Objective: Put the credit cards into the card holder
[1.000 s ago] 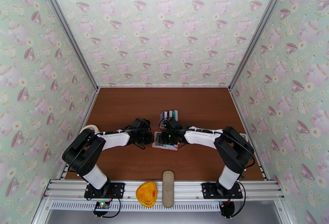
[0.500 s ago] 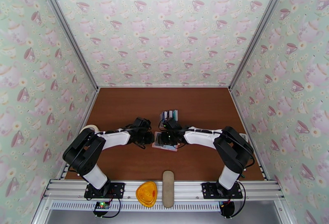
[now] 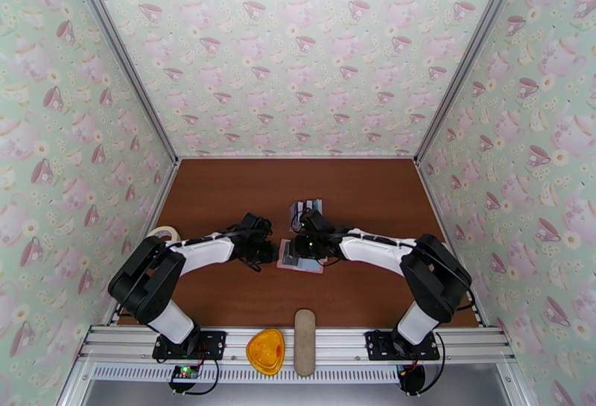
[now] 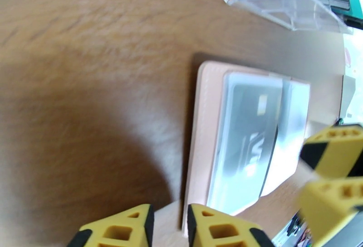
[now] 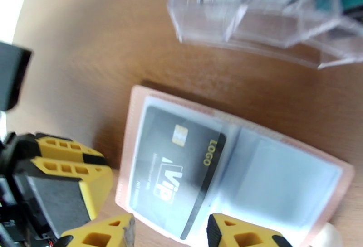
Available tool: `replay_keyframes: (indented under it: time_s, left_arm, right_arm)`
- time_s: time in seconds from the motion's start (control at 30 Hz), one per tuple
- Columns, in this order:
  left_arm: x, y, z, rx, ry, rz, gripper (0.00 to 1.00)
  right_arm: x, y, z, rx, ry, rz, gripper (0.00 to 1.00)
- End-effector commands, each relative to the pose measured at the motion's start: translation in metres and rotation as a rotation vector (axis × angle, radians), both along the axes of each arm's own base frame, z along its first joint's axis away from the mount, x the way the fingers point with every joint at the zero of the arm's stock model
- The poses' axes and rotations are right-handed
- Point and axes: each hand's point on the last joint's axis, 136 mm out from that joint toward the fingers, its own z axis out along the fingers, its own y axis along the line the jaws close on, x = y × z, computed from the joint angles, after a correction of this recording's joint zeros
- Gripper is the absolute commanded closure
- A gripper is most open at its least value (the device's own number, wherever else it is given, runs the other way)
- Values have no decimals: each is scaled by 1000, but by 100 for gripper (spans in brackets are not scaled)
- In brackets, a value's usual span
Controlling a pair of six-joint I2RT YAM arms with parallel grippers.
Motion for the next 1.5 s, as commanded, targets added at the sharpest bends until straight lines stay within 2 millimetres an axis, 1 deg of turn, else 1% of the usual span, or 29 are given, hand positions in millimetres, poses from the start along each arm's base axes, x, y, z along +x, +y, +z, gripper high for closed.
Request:
replay_keyframes:
  time_s: [0.0,0.17,0.3,0.4,0.63,0.83,1.0,1.17,1.33,1.47]
  left_arm:
    - [-11,2,4,18,10,-21,68]
    - [-15,-9,15,-20,-18,-47,67]
    - [-15,-19,23,-47,-38,-64,66]
    - [-15,-24,23,-54,-37,-71,66]
    - [-17,-34,13,-56,-18,-89,66]
    - [-15,-34,10,-48,-19,-87,66]
    - [-17,-34,2,-38,-5,-90,66]
    - [-21,-28,-6,-16,14,-83,66]
    - [-24,-23,-8,-1,18,-74,66]
    - [-26,-23,-9,-5,26,-72,66]
  right_arm:
    - [0,-22,-4,-73,-12,-11,52]
    - [4,-42,-7,-112,-12,-29,53]
    - [6,-51,-10,-125,-7,-38,53]
    - [6,-53,-13,-128,-2,-38,53]
    - [9,-55,-18,-134,5,-36,53]
    - [11,-52,-20,-126,10,-34,54]
    - [13,-50,-22,-122,11,-30,54]
    - [15,-48,-25,-129,16,-25,54]
    - [18,-48,-29,-131,21,-22,54]
    - [18,-46,-33,-128,33,-20,54]
